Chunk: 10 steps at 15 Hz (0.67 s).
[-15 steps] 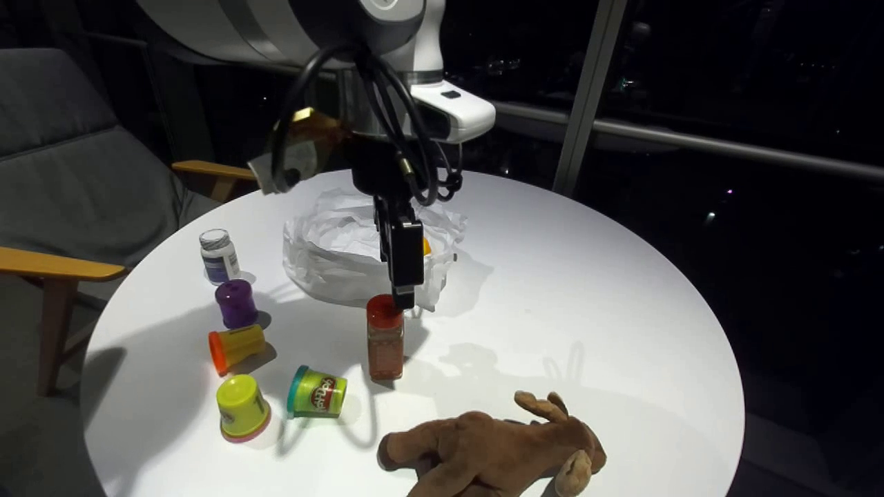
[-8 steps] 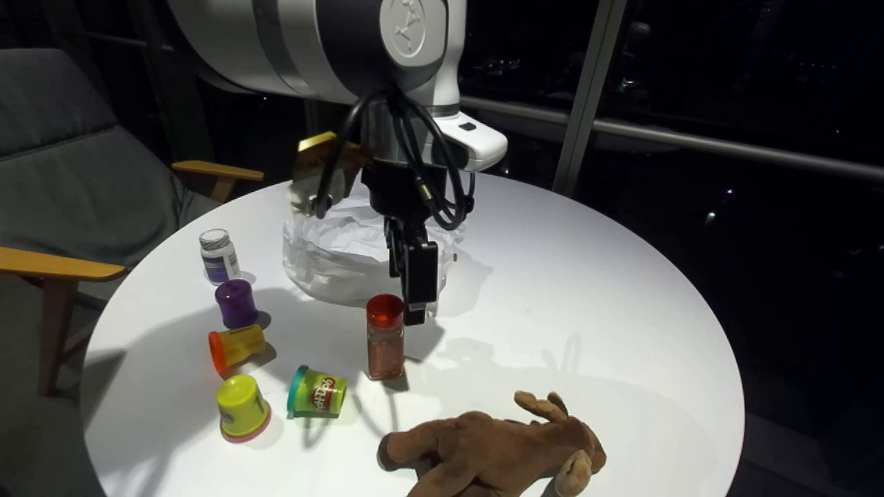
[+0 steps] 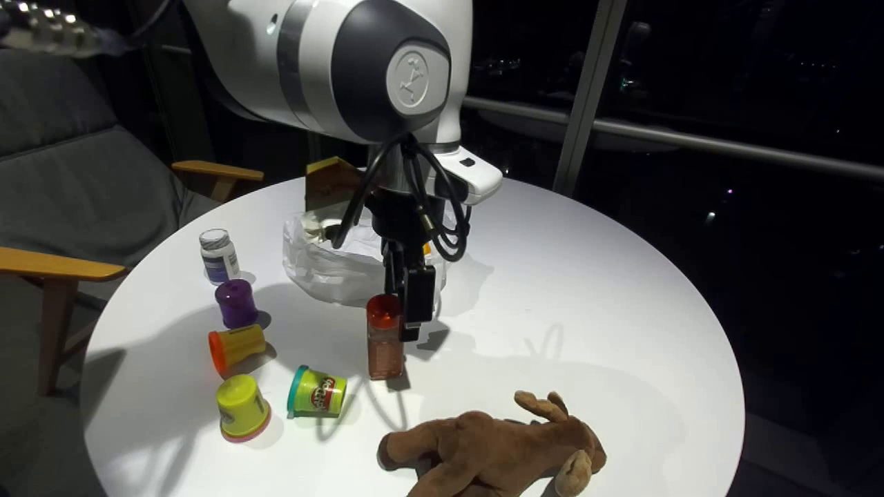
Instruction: Pick up all the objects from the table and put them on the plastic
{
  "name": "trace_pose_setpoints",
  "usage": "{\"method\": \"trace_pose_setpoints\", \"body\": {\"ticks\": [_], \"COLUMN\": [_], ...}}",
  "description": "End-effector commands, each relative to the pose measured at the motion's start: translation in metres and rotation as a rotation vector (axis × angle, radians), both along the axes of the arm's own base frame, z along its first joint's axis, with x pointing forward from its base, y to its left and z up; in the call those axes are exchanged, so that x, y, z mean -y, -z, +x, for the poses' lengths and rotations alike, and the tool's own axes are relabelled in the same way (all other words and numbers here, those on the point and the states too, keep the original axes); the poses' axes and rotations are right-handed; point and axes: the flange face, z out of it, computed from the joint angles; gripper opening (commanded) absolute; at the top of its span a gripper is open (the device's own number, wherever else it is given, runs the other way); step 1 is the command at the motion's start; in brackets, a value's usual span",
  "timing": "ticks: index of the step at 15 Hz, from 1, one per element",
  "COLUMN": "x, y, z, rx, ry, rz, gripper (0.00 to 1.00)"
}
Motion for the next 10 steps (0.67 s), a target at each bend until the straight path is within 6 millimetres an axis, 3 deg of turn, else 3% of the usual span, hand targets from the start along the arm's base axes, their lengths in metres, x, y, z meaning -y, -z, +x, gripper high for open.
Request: {"method": "trace_pose_setpoints", "body": {"ticks": [1, 7, 8, 10], "x": [-0.0041, -0.0061, -0.0069, -0.0090], "y": [0.0022, 0.0016, 0.0012, 0.0001], "z": [0.0021, -0.0016, -0.0009, -0.0009], "rx": [-0.007, 0.021, 0.023, 0.035], "ry": [0.011, 0.026, 0.024, 0.025], "rz": [0.019, 0.035, 0.040, 0.039], "gripper": [1.00, 1.00, 0.78, 0.66]}}
